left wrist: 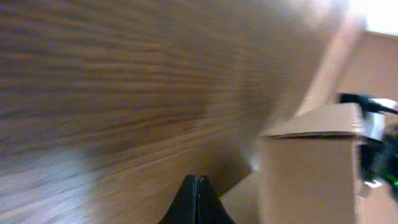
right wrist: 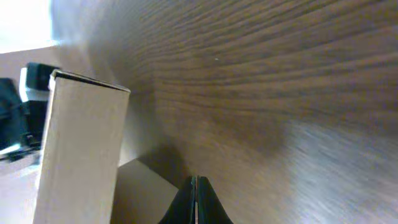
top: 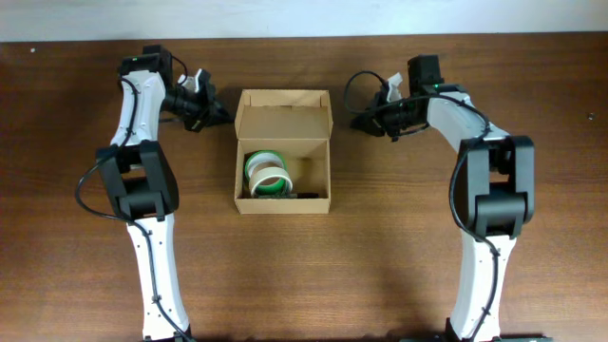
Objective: Pack container
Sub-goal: 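Bring both grippers to the raised box lid's side edges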
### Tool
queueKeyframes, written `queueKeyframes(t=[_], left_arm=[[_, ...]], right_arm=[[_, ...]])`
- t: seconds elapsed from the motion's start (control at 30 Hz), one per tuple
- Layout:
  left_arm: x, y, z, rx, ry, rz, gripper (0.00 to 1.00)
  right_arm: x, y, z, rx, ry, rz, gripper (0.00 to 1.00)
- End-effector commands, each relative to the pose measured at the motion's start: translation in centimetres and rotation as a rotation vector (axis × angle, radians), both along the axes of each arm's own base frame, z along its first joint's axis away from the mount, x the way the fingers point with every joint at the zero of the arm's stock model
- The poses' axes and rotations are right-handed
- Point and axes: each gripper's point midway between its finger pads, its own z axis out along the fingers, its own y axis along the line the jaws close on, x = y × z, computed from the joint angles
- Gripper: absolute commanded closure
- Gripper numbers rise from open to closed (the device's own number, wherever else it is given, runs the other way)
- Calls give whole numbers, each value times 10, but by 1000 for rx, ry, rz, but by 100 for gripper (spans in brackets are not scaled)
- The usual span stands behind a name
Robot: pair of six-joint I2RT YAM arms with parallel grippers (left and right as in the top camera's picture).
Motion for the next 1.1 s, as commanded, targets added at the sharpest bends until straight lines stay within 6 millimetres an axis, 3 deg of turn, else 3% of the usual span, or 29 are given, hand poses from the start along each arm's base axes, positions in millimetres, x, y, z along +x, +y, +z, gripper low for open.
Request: queueKeyframes(t=[0.0, 0.27, 0.63, 0.8, 1.07], left_arm=[[3, -17, 1, -160, 22, 16, 98], [7, -25, 5, -260, 13, 23, 99], [10, -27, 11, -301, 11, 32, 98], [11, -29, 16, -330, 4, 31, 98], [22, -31, 38, -374, -86, 11, 99]], right_arm=[[-6, 15, 4, 144, 62, 17, 96], [-1, 28, 14, 200, 13, 48, 96], [-7, 43, -8, 204, 80, 51, 96], [-3, 67, 18, 312, -48, 150, 96], [8, 73, 52, 398, -217, 231, 96]])
